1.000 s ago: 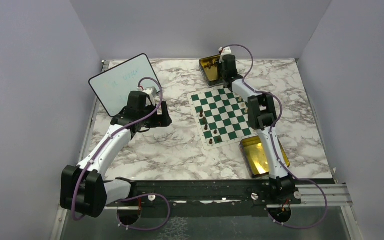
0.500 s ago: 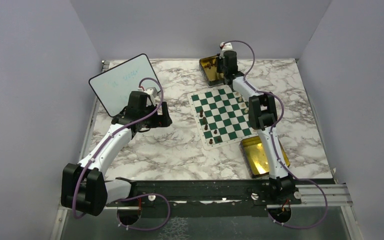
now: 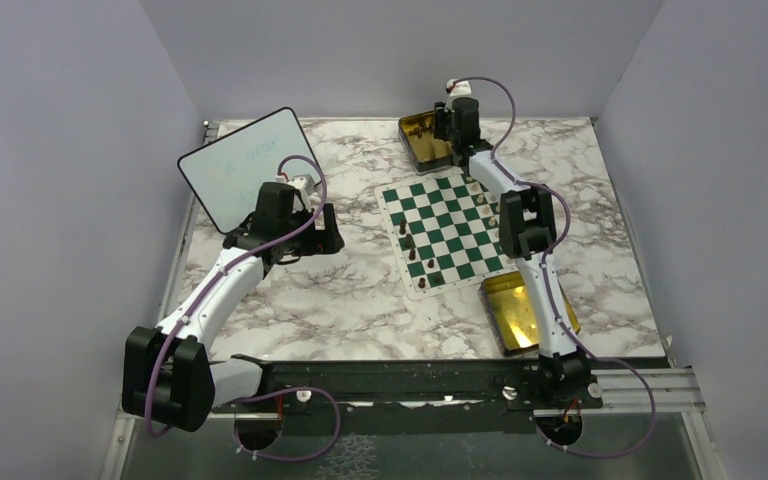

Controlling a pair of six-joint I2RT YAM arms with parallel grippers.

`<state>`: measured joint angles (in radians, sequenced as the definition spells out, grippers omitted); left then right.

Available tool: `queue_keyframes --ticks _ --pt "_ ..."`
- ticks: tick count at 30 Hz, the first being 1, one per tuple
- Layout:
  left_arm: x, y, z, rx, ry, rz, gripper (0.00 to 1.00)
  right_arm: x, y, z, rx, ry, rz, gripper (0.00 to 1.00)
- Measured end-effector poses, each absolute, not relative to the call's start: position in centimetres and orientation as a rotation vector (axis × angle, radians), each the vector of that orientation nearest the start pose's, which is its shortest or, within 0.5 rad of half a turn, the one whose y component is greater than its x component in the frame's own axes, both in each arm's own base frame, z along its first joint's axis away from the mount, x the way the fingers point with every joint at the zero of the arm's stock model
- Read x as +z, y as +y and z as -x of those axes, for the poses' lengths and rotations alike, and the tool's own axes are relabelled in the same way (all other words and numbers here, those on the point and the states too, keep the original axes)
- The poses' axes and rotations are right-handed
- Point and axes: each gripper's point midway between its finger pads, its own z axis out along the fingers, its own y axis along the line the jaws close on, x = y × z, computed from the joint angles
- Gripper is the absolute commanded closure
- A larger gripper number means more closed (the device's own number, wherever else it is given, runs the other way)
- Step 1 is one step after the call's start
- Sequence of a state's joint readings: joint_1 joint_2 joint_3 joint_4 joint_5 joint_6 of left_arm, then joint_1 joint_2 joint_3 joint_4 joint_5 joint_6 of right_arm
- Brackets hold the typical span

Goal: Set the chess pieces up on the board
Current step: Pick up the chess piece from the storage box.

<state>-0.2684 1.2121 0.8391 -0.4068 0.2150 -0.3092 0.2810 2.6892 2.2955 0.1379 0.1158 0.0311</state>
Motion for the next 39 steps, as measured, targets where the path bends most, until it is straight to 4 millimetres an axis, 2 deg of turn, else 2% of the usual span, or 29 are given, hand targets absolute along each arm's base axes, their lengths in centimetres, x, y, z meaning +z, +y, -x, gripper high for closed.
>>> queue_keyframes --ticks 6,13,15,18,21,25,29,34,36,39 --pt "12.8 -13.3 -29.8 -0.526 2.391 -0.057 0.01 8.4 17.9 -72.3 0.031 1.788 0.195 0.52" --pt "12.7 -13.1 -29.9 -0.511 2.392 -0.051 0.01 4.6 17.0 -72.3 -0.029 1.830 0.261 0.55" --pt "12.6 -13.0 -29.9 -0.508 2.396 -0.049 0.01 4.7 16.8 -72.6 -0.037 1.815 0.267 0.60" --pt "12.3 -13.0 -29.9 -0.503 2.404 -0.047 0.01 5.0 16.6 -72.9 -0.049 1.802 0.274 0.78" --pt "12.1 -13.0 -29.9 -0.501 2.411 -0.046 0.01 4.8 16.4 -73.1 -0.056 1.801 0.278 0.89" --pt "12.1 -13.0 -29.9 -0.499 2.413 -0.045 0.01 4.8 16.2 -73.2 -0.062 1.798 0.289 0.97" --pt "11.9 -13.0 -29.9 -0.498 2.418 -0.044 0.01 4.8 16.5 -73.0 -0.044 1.795 0.299 0.97" --pt "11.8 -13.0 -29.9 -0.497 2.422 -0.044 0.01 5.8 17.3 -71.6 0.031 1.805 0.307 0.98" --pt "11.8 -13.0 -29.9 -0.496 2.422 -0.043 0.01 7.2 17.7 -71.0 0.070 1.796 0.311 0.99" --pt "11.8 -13.0 -29.9 -0.496 2.421 -0.043 0.01 10.5 18.3 -70.1 0.124 1.758 0.316 0.99"
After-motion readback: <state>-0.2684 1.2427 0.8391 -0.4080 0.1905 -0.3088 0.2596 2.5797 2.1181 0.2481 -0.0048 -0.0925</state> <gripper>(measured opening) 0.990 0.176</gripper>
